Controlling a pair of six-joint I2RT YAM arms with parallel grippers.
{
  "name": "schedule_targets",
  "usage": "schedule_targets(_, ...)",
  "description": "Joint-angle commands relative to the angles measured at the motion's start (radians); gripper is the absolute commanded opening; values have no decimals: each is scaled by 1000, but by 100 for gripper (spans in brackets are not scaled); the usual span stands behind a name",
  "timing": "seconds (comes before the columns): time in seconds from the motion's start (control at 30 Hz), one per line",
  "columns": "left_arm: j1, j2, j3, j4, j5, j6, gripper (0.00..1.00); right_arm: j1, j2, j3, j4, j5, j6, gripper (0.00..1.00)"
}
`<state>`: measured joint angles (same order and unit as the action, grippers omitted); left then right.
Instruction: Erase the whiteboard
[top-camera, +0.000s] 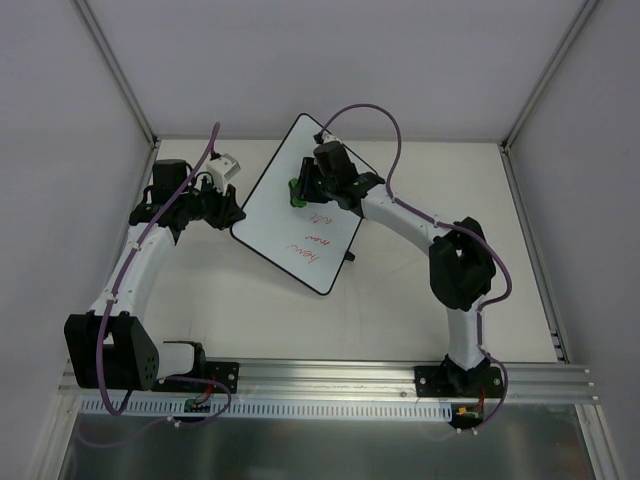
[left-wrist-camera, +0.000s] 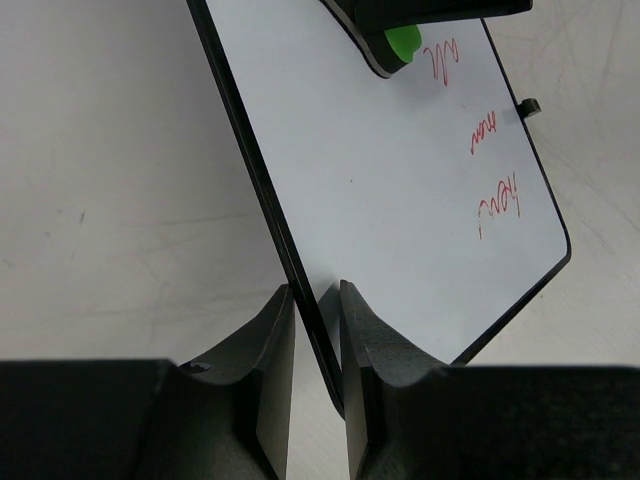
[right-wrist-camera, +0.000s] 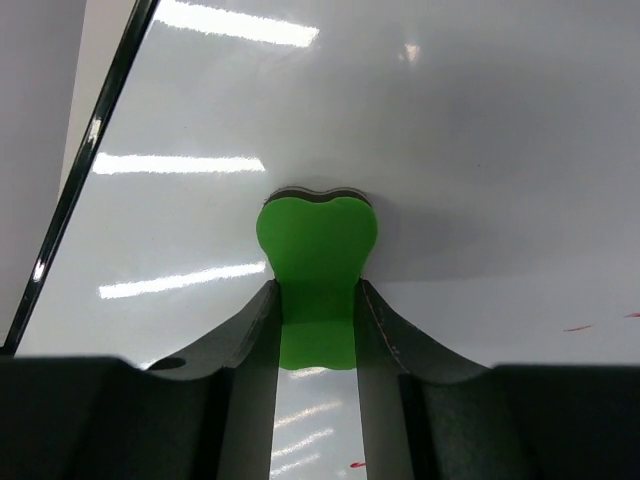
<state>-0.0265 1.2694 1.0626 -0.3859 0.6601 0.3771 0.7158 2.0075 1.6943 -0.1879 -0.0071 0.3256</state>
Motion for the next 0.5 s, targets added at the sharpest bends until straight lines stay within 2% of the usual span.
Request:
schedule_targets(0.0, -18, -1, 42, 22, 30, 36, 0, -8, 2, -60, 22, 1, 52, 0)
schedule_targets(0.13, -18, -7, 43, 19, 15, 32, 0, -82, -39, -220, 57, 1, 79, 0)
schedule_targets(0.17, -18, -7, 43, 16, 12, 32, 0, -96, -67, -302, 74, 1, 78, 0)
schedule_targets(0.3, -18, -10, 51, 12, -1, 26, 0, -174, -101, -432, 126, -7, 70, 0)
schedule_targets(0.47, -18, -4, 60, 4, -16, 22, 0, -216, -99, -470, 128, -28, 52, 0)
